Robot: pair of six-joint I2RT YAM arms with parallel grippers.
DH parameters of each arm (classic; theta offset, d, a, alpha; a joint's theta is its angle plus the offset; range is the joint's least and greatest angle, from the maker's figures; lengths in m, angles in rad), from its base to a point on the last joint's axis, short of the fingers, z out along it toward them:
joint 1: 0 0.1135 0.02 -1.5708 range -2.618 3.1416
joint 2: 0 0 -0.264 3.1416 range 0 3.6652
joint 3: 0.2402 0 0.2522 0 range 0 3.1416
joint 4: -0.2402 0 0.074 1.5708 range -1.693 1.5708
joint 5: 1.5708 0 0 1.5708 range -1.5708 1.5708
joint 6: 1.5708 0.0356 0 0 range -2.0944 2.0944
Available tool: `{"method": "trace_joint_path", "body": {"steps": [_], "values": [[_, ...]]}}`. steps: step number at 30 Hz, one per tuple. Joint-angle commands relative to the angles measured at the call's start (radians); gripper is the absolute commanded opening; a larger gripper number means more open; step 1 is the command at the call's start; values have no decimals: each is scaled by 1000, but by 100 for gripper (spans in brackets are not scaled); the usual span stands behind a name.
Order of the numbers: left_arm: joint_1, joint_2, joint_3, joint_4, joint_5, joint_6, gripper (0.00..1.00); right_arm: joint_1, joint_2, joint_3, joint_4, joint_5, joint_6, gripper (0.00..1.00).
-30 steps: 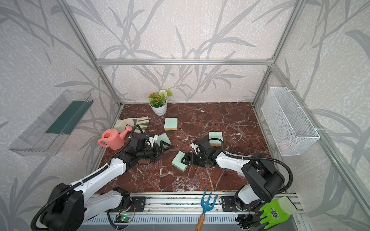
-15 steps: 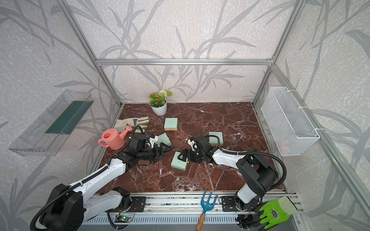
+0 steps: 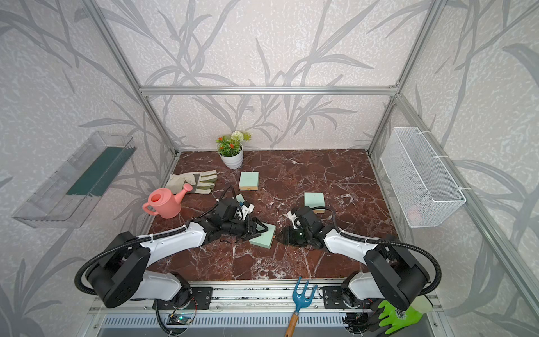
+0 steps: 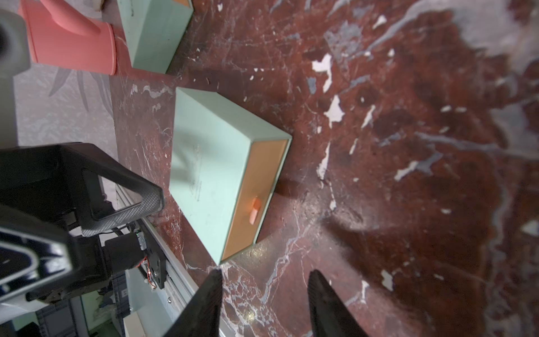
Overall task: Take out the earrings from the drawer-style jewelry box
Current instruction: Open the drawer in the jewelry box.
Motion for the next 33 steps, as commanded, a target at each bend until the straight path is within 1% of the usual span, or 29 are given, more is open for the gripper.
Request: {"method": "trace_joint_path", "body": {"steps": [1,4,5,6,12,22,33], "values": [[1,15,-10,106,29,-37,41,-3,39,-7,93,-23,24,40],[3,22,-22,105,17,-36,34,-7,75,-6,136,-38,34,36],[5,25,-27,104,15,-35,27,-10,85,-7,150,-44,37,36],[10,28,-32,102,12,-33,24,-13,93,-8,161,-49,42,36],[29,45,-57,96,1,-30,20,-23,127,-1,209,-69,55,35],[29,76,-48,77,3,-15,18,-27,183,10,249,-80,68,30],[28,98,-46,70,4,-9,19,-28,233,25,297,-110,76,29]]}}
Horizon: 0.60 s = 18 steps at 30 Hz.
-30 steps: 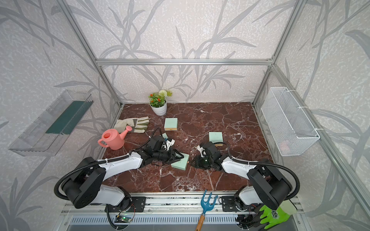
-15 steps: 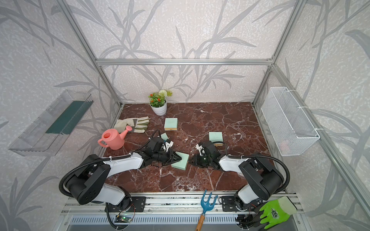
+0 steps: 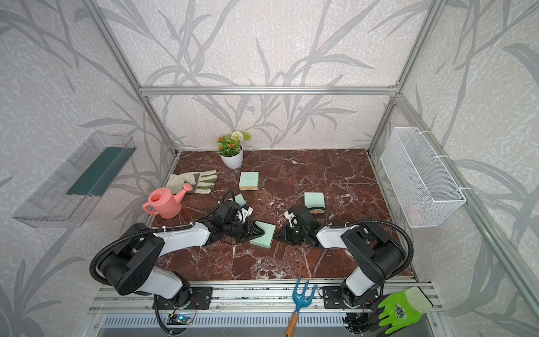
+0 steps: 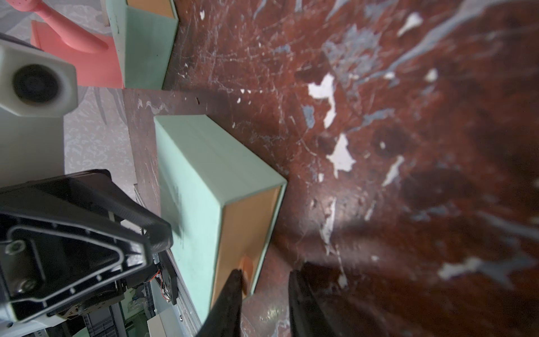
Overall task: Take out the earrings from the drawer-style jewelry box
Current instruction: Open the drawer in the jewelry box.
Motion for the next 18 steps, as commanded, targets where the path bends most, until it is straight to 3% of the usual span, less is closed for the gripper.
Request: {"method": "trace_joint_path", "body": {"steps": [1,7,18], "values": [[1,14,2,-11,-2,10,18,-5,22,23,39,-27,9,27],[1,27,3,-7,0,9,18,-5,46,27,67,-43,18,24],[1,36,3,-42,-26,35,18,-5,75,13,181,-93,54,0]]}}
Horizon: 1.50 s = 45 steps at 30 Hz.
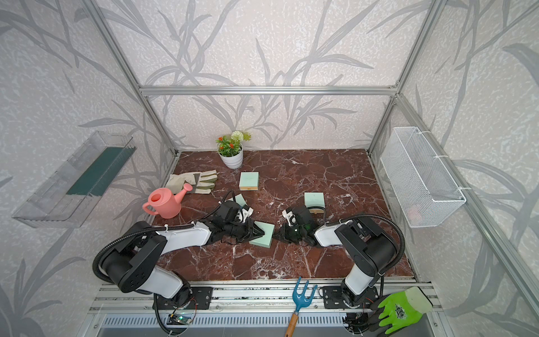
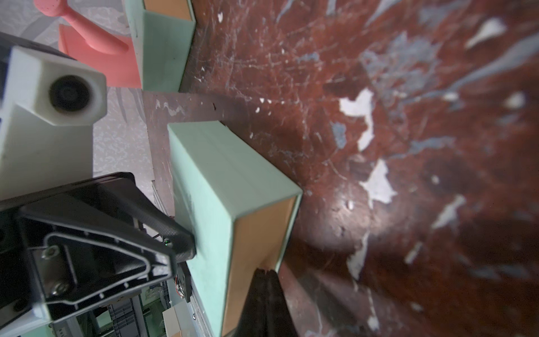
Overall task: Take out the earrings from the drawer-style jewelry box
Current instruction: Open the drawer in the jewelry box.
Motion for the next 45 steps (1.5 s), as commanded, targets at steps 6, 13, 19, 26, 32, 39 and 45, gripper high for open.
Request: {"method": "trace_joint_path", "body": {"steps": [6,13,19,26,32,39,45], "values": [[-1,11,3,-57,-42,22,7,-2,4,-10,47,-14,8,0],[1,12,12,-88,-63,37,0,-4,-10,-21,7,4,-7,0],[2,-8,24,-149,-98,68,0,-17,-45,-45,-21,18,-21,0],[1,6,28,-162,-108,74,0,-42,-84,-77,-17,8,-22,0],[3,17,28,-161,-109,73,0,-58,-119,-98,-48,11,-34,0],[3,16,29,-165,-111,76,0,-91,-149,-137,-74,14,-46,0],[5,13,27,-164,-110,74,0,-121,-176,-162,-92,18,-56,0]]}}
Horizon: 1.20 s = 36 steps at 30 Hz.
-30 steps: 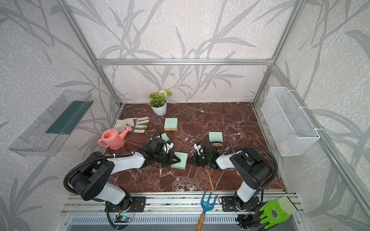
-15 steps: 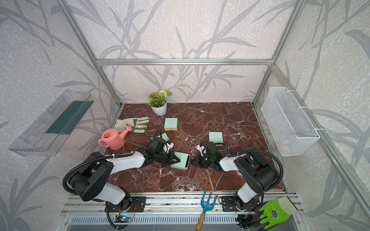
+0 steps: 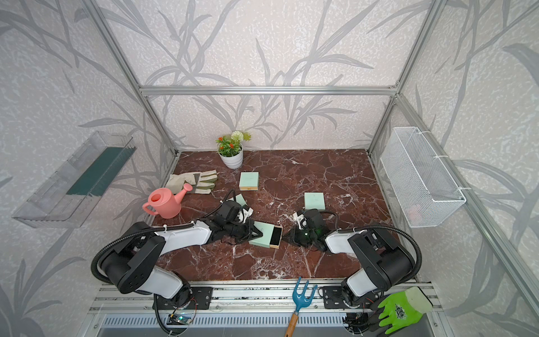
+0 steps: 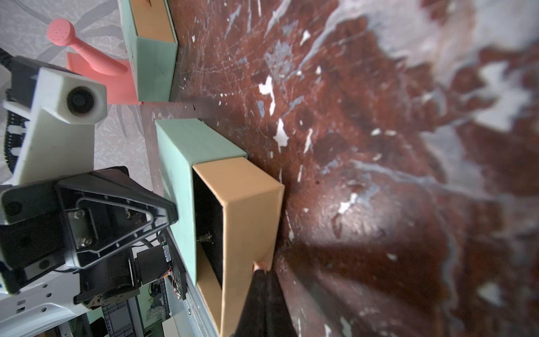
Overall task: Take out the earrings from the drawer-style jewelry box
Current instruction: Open the drawer in the jewelry box.
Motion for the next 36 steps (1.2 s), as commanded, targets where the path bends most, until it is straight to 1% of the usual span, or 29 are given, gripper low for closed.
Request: {"method": "trace_joint_path", "body": {"steps": [1,8,36], "values": [[5,19,1,-77,-53,11,0,-24,-31,-24,-62,15,-24,0],[4,19,4,-76,-54,7,0,-32,-67,-36,-103,26,-38,0],[5,29,10,-71,-39,5,0,-41,-146,-78,-140,43,-40,0]]}}
